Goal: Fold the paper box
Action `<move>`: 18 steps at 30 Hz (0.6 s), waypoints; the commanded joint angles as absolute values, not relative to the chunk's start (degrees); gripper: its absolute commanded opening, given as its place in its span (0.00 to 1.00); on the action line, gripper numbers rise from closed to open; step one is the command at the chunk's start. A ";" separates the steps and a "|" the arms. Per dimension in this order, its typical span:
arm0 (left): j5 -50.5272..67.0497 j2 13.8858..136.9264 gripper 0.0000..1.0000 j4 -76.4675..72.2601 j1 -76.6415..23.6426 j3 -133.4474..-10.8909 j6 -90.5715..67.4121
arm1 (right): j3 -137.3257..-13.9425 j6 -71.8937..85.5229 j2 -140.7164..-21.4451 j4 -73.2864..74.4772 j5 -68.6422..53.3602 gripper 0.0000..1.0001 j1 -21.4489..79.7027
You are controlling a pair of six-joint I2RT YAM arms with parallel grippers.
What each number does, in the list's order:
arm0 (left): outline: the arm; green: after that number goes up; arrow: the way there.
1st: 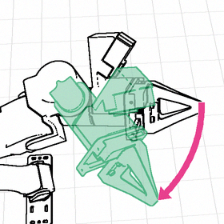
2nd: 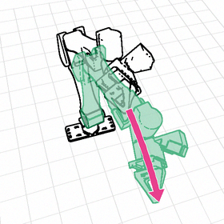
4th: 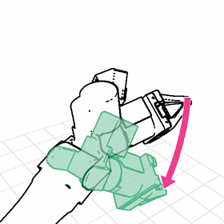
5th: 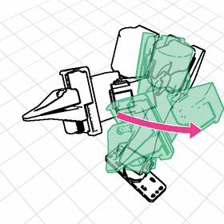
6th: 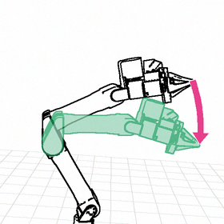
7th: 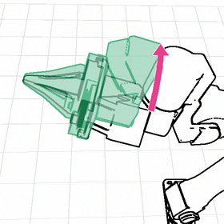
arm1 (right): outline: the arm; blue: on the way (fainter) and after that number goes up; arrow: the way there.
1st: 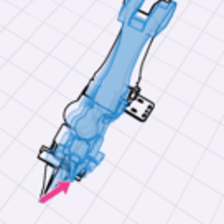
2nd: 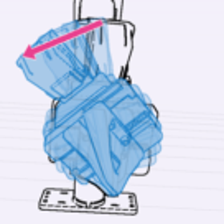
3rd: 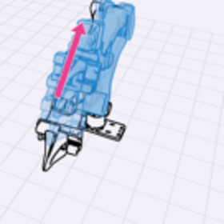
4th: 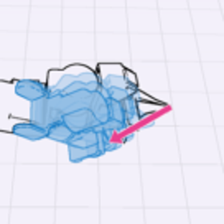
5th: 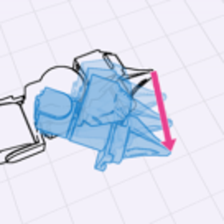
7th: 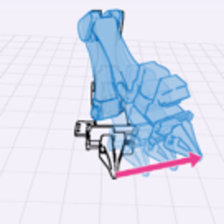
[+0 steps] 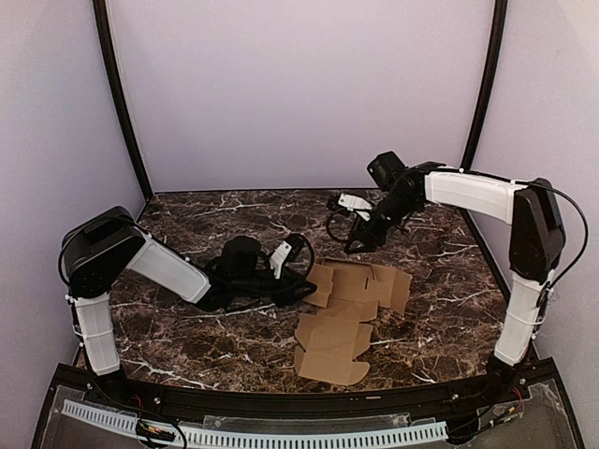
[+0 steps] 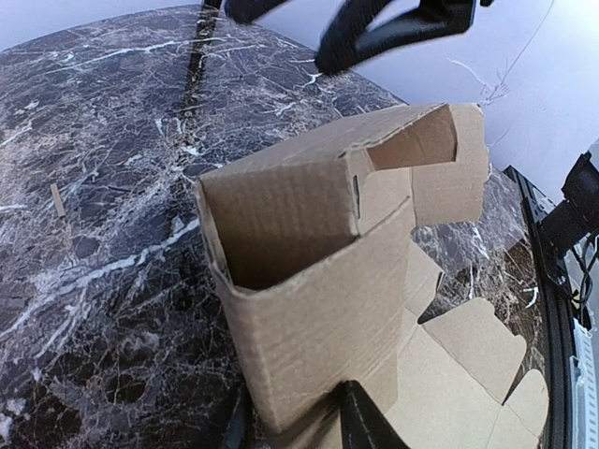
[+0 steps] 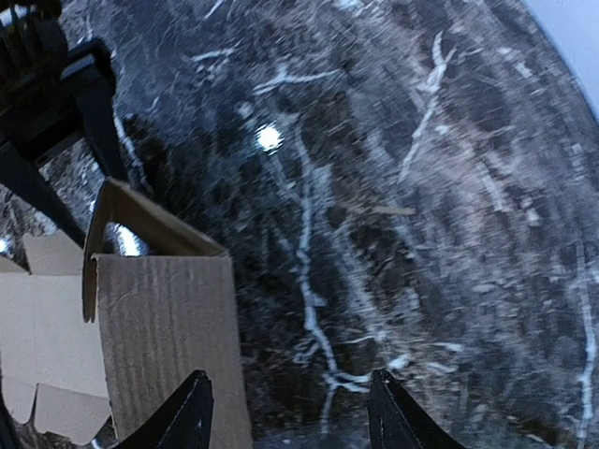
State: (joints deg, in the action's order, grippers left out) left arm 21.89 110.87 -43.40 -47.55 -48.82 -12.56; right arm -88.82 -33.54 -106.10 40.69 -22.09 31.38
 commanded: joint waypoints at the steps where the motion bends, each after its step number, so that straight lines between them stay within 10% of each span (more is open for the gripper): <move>1: 23.48 109.23 0.35 -39.08 -47.99 -49.31 -11.00 | -90.71 -34.00 -108.52 50.34 -30.48 0.57 31.82; 18: 30.03 110.22 0.36 -35.11 -48.58 -50.54 -9.79 | -80.57 -31.25 -105.95 49.53 -36.48 0.50 31.82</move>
